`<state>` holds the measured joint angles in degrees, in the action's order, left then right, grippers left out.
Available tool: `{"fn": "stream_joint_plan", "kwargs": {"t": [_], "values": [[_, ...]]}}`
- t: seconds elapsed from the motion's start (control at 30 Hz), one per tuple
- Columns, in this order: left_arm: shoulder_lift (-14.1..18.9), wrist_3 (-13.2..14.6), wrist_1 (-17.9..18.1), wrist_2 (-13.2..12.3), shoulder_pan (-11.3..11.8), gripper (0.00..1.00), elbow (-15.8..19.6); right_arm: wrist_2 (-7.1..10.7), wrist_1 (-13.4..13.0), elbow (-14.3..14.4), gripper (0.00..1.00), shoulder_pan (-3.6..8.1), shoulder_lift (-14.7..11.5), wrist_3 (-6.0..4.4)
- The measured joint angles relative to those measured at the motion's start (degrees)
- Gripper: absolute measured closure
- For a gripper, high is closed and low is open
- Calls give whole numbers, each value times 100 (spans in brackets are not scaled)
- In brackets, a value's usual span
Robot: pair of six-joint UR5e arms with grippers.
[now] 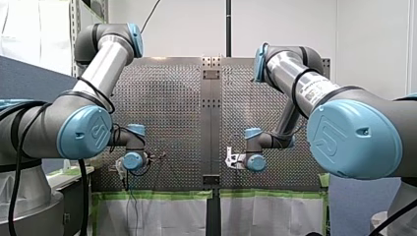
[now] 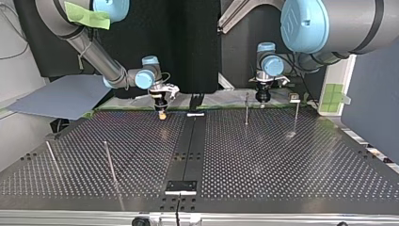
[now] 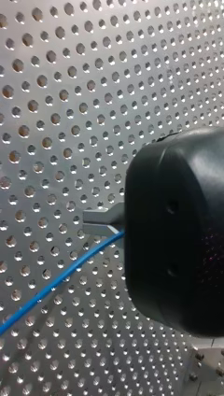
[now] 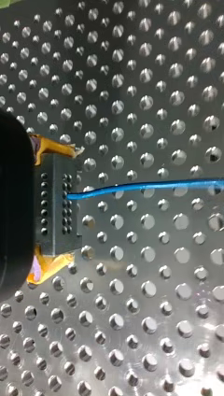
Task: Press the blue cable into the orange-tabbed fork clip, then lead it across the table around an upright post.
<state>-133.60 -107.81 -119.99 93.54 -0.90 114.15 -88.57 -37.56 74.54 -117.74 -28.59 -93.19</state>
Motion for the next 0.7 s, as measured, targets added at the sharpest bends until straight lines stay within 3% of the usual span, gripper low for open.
{"fn": "stream_joint_plan", "kwargs": {"t": [0.2,0.43,0.47,0.5,0.57,0.6,0.63,0.67,0.7], "values": [[0,-69,4,45,46,100,0,-187,54,-155,100,55,-1,-152],[1,-77,11,-4,68,97,0,-410,188,-252,100,86,-1,-164],[1,-74,20,-30,68,86,0,-417,195,-255,100,85,-1,-158],[3,-68,38,-74,69,86,0,-420,202,-256,100,84,-1,-154],[4,-44,62,-126,72,61,0,-423,220,-257,100,82,-1,-146],[5,-24,74,-133,73,61,0,-422,228,-257,100,82,-1,-144],[5,-9,82,-128,75,43,0,-421,234,-258,100,81,-2,-143],[6,7,91,-119,77,32,0,-420,239,-258,100,79,-2,-141],[6,33,103,-95,82,32,0,-419,242,-258,100,76,-2,-138]]}}
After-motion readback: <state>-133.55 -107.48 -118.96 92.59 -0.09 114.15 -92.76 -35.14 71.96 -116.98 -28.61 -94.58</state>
